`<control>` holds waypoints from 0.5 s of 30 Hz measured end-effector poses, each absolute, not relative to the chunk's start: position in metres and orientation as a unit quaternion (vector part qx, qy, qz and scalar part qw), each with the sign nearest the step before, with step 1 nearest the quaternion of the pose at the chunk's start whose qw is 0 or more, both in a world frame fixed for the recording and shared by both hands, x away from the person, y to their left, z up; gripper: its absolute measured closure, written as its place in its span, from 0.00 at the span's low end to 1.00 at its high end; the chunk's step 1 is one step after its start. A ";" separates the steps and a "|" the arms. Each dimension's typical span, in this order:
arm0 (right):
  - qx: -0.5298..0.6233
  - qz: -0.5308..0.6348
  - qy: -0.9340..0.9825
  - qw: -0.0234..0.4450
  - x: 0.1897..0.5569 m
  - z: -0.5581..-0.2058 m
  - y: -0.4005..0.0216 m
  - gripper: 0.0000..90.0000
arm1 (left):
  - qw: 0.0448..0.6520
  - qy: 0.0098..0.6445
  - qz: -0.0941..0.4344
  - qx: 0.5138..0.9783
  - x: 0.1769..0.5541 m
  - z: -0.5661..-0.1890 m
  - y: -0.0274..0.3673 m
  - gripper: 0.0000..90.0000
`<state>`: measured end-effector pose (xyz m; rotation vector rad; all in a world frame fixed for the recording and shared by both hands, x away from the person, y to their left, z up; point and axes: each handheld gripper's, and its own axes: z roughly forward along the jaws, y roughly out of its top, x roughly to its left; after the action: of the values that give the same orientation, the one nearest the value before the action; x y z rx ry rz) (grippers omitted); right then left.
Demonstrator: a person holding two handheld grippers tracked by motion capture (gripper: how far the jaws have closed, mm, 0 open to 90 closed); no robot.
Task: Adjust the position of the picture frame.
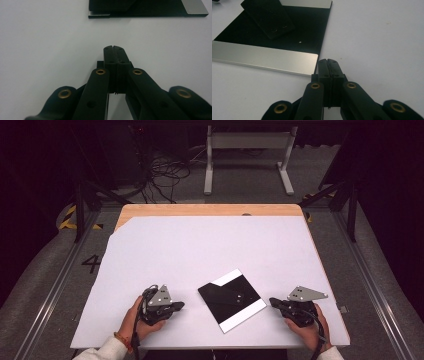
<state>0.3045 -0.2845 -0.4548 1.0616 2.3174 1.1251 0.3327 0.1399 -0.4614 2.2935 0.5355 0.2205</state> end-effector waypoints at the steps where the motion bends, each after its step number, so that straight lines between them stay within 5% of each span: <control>1: 0.372 0.398 0.820 0.174 0.305 -0.455 -0.283 1.00 | 0.379 0.209 0.087 0.898 0.334 -0.462 0.137 1.00; 15: 0.374 0.383 0.828 0.168 0.308 -0.457 -0.274 1.00 | 0.372 0.205 0.105 0.899 0.354 -0.464 0.102 1.00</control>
<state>0.3083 -0.2738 -0.4572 1.0644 2.3543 1.0908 0.3538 0.1016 -0.4637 2.3052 0.5252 0.2682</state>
